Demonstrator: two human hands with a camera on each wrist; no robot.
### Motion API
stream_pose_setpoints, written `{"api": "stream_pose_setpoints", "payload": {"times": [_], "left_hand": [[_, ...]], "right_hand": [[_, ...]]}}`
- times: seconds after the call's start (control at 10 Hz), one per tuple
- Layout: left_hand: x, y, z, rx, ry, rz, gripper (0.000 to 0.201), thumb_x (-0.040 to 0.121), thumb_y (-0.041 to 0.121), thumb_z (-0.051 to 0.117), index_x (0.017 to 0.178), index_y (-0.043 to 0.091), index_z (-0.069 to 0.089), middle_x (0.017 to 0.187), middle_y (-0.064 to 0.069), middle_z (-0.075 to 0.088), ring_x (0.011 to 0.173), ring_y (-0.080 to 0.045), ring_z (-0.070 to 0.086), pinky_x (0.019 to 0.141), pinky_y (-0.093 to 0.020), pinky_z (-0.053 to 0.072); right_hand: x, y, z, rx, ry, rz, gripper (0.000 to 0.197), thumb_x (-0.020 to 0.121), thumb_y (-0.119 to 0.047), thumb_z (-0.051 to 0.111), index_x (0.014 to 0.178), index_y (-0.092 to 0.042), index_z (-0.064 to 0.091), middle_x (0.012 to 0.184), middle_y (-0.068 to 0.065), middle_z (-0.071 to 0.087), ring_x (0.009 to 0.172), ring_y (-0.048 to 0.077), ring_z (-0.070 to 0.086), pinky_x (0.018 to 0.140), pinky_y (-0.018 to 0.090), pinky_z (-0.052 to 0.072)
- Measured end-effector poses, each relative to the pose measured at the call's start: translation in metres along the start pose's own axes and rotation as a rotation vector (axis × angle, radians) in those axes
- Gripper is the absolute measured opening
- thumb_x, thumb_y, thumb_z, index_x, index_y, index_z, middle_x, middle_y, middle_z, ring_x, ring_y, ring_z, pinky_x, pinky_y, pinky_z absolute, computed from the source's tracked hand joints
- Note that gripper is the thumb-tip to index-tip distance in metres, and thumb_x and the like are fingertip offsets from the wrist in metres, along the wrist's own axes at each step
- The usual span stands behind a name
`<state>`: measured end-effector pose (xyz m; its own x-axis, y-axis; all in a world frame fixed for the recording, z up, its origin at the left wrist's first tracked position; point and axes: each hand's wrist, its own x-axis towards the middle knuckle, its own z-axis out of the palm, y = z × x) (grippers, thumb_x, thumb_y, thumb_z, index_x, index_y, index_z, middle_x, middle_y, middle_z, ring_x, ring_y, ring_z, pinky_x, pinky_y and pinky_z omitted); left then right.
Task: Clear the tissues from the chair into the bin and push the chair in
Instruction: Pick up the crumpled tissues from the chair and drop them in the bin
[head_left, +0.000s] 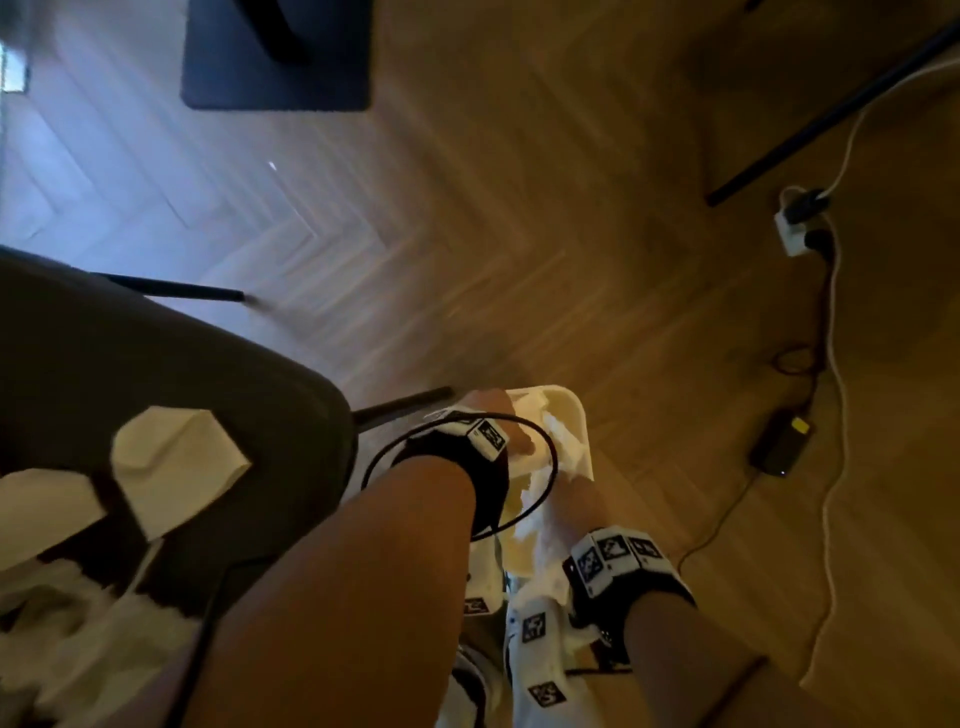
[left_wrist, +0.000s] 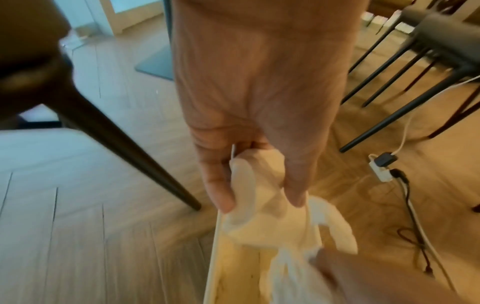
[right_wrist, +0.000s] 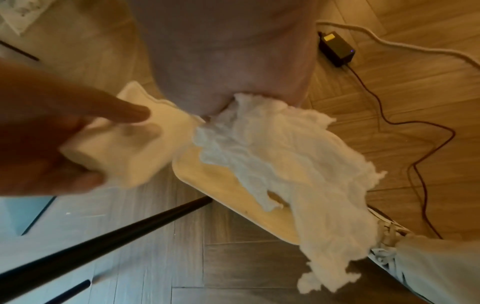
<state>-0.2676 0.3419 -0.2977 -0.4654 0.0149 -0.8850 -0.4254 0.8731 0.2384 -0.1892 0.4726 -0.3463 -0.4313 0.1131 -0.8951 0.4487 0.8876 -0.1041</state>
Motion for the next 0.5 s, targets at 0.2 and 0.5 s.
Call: {"api": "stream_pose_setpoints", "payload": {"times": [0.2, 0.5], "left_hand": [[0.039, 0.000, 0.050, -0.138, 0.016, -0.078, 0.039, 0.088, 0.040, 0.060, 0.116, 0.012, 0.058, 0.094, 0.000, 0.056, 0.082, -0.019, 0.054, 0.068, -0.029, 0.041], [0.013, 0.011, 0.032, -0.301, 0.041, -0.143, 0.039, 0.092, 0.031, 0.055, 0.124, 0.010, 0.054, 0.118, -0.010, 0.061, 0.110, -0.026, 0.060, 0.081, -0.032, 0.046]], "right_hand": [[0.052, 0.017, 0.001, 0.429, 0.050, 0.111, 0.026, 0.100, -0.030, 0.036, 0.075, -0.023, 0.041, 0.094, 0.010, 0.054, 0.095, 0.029, 0.049, 0.080, 0.031, 0.033], [0.018, -0.002, -0.033, 0.259, -0.081, -0.077, 0.044, 0.099, -0.036, 0.039, 0.125, -0.004, 0.053, 0.126, 0.019, 0.057, 0.114, 0.035, 0.053, 0.086, 0.036, 0.039]]}}
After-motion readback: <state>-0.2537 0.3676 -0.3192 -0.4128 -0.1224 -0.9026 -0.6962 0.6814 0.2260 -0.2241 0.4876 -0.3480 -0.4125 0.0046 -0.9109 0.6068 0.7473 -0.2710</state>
